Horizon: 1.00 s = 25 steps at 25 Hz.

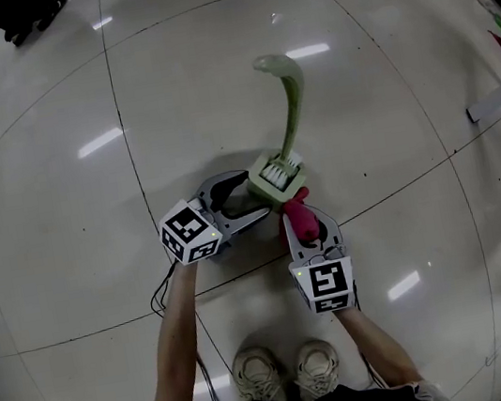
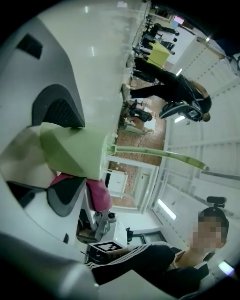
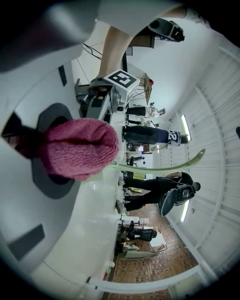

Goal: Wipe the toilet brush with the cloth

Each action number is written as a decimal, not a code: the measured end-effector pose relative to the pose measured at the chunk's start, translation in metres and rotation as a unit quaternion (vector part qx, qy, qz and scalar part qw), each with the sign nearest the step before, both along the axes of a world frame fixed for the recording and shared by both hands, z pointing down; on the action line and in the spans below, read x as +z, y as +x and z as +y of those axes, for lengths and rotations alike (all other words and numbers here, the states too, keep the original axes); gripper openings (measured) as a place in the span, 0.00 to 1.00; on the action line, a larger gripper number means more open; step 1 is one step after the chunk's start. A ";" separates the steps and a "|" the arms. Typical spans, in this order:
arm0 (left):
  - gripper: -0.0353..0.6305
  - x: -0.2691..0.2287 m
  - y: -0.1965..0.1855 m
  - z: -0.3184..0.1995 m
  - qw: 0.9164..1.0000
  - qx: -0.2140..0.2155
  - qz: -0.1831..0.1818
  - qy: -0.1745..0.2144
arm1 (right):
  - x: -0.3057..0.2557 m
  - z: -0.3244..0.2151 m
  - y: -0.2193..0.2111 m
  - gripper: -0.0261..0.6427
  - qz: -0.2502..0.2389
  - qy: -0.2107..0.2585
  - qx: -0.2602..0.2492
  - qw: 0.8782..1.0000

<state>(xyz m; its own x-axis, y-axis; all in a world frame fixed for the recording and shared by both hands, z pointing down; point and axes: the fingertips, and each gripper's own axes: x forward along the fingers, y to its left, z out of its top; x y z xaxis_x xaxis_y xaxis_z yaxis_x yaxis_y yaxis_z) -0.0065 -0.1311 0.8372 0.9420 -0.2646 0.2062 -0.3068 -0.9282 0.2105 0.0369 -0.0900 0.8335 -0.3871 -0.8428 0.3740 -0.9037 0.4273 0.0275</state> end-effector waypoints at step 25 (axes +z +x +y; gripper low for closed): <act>0.55 -0.011 0.018 0.013 1.000 0.010 0.026 0.001 | -0.006 -0.012 0.020 0.14 0.007 0.003 0.037 0.999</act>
<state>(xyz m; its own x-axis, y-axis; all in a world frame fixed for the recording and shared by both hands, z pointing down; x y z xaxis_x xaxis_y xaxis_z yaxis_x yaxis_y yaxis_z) 0.0115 -0.1185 0.8266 0.9566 -0.2453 0.1572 -0.2764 -0.9348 0.2232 0.0572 -0.1016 0.8274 -0.3184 -0.8714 0.3732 -0.9323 0.3592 0.0433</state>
